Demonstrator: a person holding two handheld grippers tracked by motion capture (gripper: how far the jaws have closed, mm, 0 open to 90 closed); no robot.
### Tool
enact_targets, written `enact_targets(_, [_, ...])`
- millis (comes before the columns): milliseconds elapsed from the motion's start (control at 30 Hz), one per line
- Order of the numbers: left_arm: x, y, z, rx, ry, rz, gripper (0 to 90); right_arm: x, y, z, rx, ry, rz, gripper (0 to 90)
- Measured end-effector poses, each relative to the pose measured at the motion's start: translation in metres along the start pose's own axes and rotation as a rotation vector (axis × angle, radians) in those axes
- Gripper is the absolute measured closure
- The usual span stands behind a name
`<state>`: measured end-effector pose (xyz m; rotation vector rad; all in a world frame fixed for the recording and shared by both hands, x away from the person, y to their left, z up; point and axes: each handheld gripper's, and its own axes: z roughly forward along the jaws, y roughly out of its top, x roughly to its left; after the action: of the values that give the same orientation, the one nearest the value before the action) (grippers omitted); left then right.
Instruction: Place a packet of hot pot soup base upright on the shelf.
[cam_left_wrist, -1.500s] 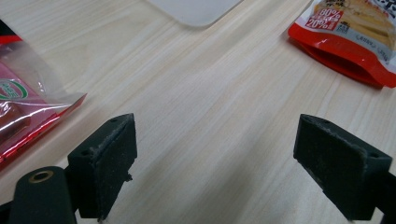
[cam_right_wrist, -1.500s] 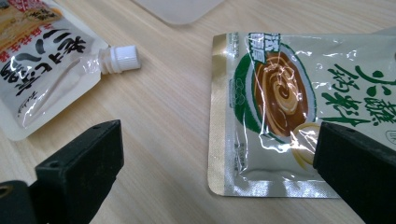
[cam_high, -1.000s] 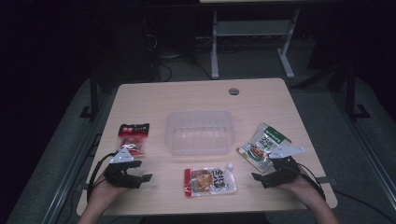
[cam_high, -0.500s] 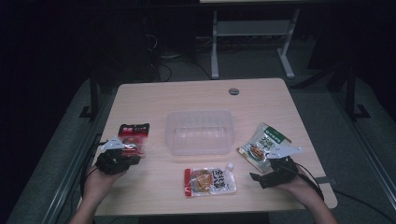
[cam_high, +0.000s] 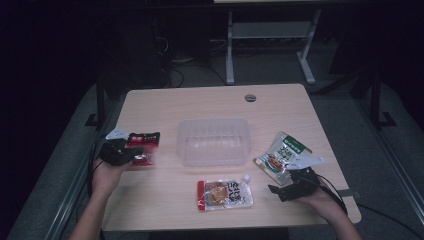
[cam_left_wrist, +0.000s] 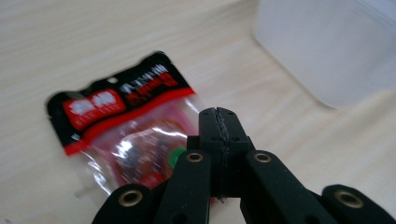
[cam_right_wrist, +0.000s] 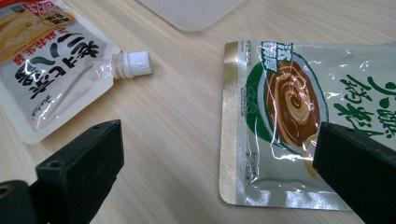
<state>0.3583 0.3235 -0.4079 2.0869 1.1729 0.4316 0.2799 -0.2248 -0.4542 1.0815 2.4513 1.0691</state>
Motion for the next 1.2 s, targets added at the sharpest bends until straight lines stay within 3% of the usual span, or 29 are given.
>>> enact_targets(367, [0.032,0.022,0.033,-0.008,0.06,-0.035,89.9,0.0,-0.001,0.0,0.0,-0.005,0.007,1.6])
enact_targets(467, [0.038,0.022,0.04,-0.009,0.08,-0.045,89.9,0.0,-0.001,0.0,0.003,-0.007,0.009,1.6])
enact_targets(567, [0.042,0.019,0.046,0.023,0.097,-0.037,89.9,0.0,-0.002,0.0,0.006,-0.007,0.007,1.6])
enact_targets(733, [0.047,0.015,0.046,0.043,0.129,-0.04,89.8,-0.001,-0.002,0.0,0.007,-0.008,0.005,1.6])
enact_targets(1000, [0.059,0.007,0.035,0.033,0.171,-0.079,89.9,0.0,-0.003,-0.001,0.01,-0.01,0.002,1.7])
enact_targets(1200, [0.069,-0.003,0.036,0.058,0.186,-0.115,89.9,0.0,-0.003,-0.001,0.008,-0.011,0.001,1.7])
